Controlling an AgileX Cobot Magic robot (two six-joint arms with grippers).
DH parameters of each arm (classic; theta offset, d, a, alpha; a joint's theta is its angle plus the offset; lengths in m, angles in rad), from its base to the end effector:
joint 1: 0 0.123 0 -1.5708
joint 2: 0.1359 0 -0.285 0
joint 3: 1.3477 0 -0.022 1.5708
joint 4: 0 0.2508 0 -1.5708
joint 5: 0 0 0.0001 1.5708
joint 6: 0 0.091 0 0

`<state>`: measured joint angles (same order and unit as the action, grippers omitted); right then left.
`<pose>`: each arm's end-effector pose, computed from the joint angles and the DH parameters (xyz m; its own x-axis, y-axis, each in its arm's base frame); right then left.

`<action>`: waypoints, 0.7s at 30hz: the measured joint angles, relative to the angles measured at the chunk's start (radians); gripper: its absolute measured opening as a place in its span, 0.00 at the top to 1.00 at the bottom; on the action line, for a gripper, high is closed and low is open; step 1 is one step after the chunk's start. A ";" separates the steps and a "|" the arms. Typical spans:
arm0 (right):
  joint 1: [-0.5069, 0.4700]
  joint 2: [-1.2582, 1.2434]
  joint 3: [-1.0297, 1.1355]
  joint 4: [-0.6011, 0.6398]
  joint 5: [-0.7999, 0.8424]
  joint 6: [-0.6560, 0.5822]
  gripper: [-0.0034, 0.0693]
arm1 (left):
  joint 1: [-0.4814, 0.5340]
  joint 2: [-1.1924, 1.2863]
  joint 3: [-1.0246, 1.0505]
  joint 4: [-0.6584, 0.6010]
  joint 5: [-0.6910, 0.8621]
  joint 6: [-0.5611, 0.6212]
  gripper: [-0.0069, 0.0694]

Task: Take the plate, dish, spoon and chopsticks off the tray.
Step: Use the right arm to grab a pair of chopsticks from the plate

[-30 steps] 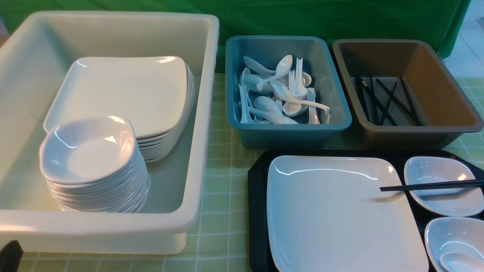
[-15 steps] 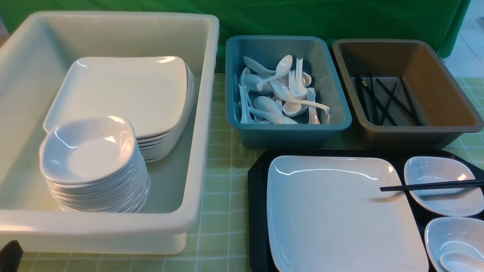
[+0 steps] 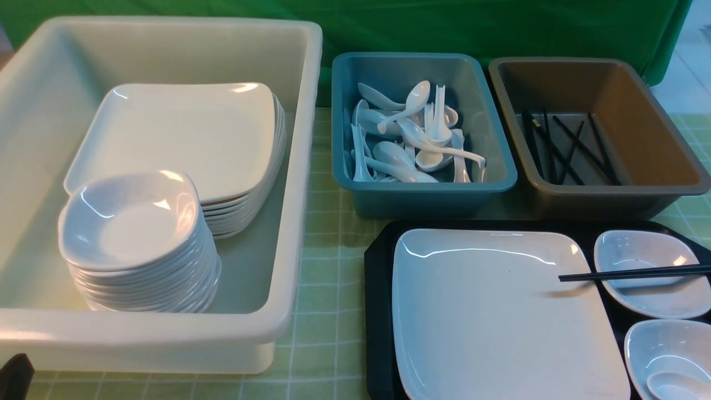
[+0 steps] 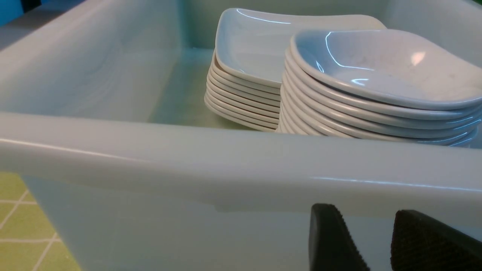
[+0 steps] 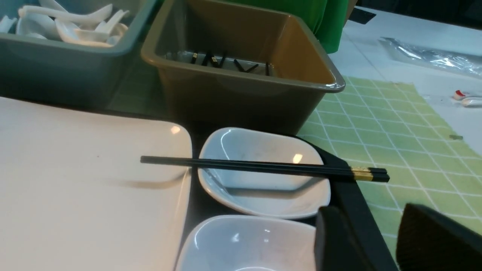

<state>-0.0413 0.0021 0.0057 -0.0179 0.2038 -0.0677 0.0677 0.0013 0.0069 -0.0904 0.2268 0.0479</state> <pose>0.0562 -0.0027 0.1926 -0.1273 -0.0799 -0.9886 0.0342 0.9958 -0.0849 0.0559 0.0019 0.1903 -0.1440 -0.0500 -0.9883 -0.0534 0.9977 -0.0427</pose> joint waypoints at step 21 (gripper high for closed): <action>0.000 0.000 0.000 0.113 -0.075 0.795 0.62 | 0.000 0.000 0.000 0.000 0.000 0.000 0.61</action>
<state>-0.0413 0.0021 0.0057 0.0953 0.1290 0.7272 0.0677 0.0013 0.0069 -0.0904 0.2268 0.0479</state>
